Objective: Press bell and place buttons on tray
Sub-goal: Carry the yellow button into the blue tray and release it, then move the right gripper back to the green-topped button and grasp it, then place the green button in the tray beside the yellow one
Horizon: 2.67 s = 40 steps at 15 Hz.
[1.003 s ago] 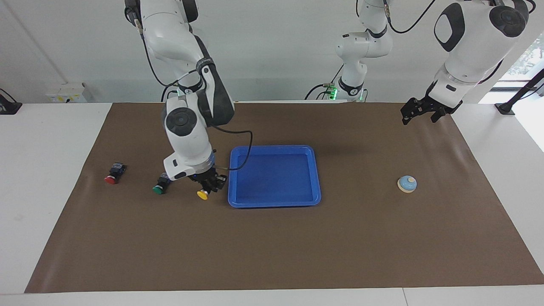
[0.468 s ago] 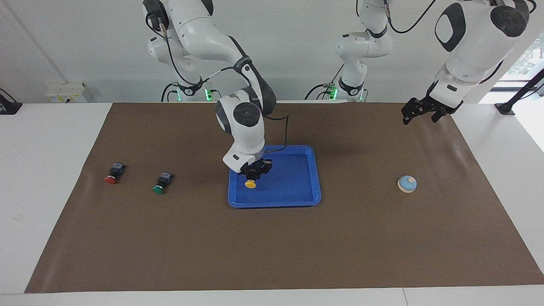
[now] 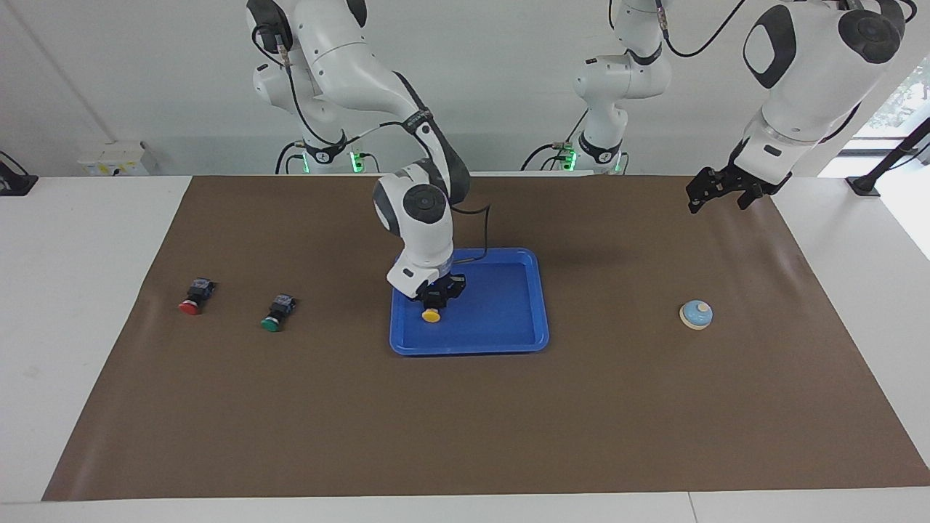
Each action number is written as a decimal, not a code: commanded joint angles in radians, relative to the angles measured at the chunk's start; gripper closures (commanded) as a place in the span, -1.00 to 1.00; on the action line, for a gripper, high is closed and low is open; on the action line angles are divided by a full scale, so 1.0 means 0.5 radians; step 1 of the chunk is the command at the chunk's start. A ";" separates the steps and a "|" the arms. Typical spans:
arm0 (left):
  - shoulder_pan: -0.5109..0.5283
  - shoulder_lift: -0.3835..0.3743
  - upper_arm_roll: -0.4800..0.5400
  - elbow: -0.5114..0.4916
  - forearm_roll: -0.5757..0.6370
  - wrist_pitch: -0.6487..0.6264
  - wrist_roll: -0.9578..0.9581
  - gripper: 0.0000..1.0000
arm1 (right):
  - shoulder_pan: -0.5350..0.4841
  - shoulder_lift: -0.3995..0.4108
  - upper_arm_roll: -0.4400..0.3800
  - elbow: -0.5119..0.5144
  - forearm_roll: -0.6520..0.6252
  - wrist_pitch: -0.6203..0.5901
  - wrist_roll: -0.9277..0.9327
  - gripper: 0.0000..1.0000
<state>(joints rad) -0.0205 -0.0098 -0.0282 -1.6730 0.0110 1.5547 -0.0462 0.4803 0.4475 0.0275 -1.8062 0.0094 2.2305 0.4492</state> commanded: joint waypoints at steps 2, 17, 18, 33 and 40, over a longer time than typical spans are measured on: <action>-0.002 -0.020 0.007 0.008 -0.013 -0.026 -0.012 -1.00 | -0.028 -0.079 -0.009 0.029 0.018 -0.067 0.209 -1.00; -0.002 -0.020 0.007 0.008 -0.010 -0.026 -0.012 -1.00 | -1.025 -0.337 -0.030 -0.403 -0.080 0.100 -0.288 -1.00; -0.002 -0.020 0.007 0.008 -0.010 -0.026 -0.012 -1.00 | -1.025 -0.337 -0.030 -0.458 -0.080 0.156 -0.285 -1.00; -0.005 -0.020 0.007 0.005 -0.013 -0.026 -0.012 -1.00 | -0.939 -0.398 -0.018 -0.408 -0.077 -0.042 -0.310 1.00; -0.002 -0.020 0.007 0.008 -0.010 -0.026 -0.012 -1.00 | -0.415 -0.275 -0.015 0.204 -0.028 -0.506 0.285 1.00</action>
<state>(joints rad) -0.0205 -0.0100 -0.0282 -1.6730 0.0110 1.5547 -0.0462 0.2088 0.2638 0.0208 -1.7868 -0.0159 2.0121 0.5107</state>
